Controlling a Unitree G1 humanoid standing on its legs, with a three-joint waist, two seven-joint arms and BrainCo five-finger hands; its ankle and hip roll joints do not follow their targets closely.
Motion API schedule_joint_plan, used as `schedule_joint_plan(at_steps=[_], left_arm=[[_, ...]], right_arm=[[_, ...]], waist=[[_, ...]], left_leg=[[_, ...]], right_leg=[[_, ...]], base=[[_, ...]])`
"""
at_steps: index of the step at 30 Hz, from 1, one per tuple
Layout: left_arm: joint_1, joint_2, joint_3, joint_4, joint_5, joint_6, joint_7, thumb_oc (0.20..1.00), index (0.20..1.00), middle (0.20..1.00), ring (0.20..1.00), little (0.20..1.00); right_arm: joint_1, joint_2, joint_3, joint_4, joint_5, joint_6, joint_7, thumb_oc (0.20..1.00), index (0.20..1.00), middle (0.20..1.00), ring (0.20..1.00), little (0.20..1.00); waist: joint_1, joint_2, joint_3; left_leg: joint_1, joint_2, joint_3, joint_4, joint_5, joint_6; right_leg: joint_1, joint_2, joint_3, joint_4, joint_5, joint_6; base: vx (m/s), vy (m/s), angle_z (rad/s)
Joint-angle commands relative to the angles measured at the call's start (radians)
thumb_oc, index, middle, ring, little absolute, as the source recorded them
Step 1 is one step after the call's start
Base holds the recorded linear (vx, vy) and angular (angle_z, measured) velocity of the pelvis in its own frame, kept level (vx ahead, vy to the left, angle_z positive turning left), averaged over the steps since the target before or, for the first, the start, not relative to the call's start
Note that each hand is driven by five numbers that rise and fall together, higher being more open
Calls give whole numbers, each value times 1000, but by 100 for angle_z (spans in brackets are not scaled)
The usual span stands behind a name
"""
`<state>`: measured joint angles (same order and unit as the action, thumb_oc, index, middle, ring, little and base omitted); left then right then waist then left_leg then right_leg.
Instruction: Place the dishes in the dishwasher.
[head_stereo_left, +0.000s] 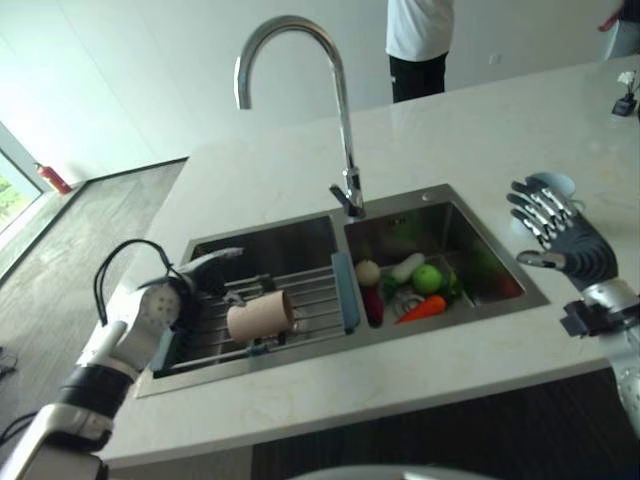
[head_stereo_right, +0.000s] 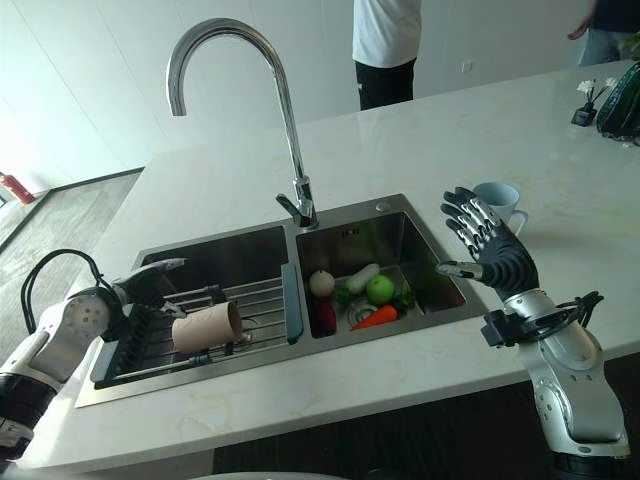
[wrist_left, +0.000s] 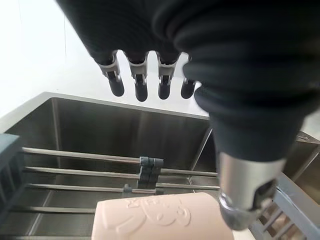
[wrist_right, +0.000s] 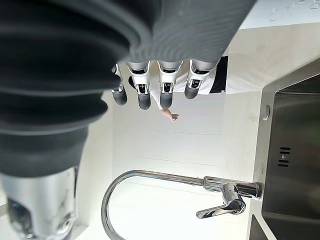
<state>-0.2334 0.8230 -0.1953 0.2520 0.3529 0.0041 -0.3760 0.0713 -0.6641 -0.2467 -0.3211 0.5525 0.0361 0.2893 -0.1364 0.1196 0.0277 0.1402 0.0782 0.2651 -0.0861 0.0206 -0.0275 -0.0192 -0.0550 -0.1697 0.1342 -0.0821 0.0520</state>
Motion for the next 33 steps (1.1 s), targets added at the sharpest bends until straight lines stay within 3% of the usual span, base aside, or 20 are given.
schedule_joint_plan(at_steps=[1, 33], left_arm=[[-38, 70, 61, -16, 58, 13, 0, 1000, 1000, 1000, 1000, 1000], [14, 35, 50, 17, 107, 35, -39, 1000, 1000, 1000, 1000, 1000]], right_arm=[[-68, 16, -19, -11, -5, -48, -10, 1000, 1000, 1000, 1000, 1000], [-48, 18, -30, -14, -9, -52, -2, 1000, 1000, 1000, 1000, 1000]], waist=[[-9, -86, 3], [-6, -103, 6]], left_leg=[[31, -4, -11, -1, -120, -10], [40, 0, -7, -1, -124, -8]], right_leg=[[157, -69, -28, -221, 64, 102], [164, -62, -39, -221, 61, 99]], base=[[0, 0, 0], [0, 0, 0]])
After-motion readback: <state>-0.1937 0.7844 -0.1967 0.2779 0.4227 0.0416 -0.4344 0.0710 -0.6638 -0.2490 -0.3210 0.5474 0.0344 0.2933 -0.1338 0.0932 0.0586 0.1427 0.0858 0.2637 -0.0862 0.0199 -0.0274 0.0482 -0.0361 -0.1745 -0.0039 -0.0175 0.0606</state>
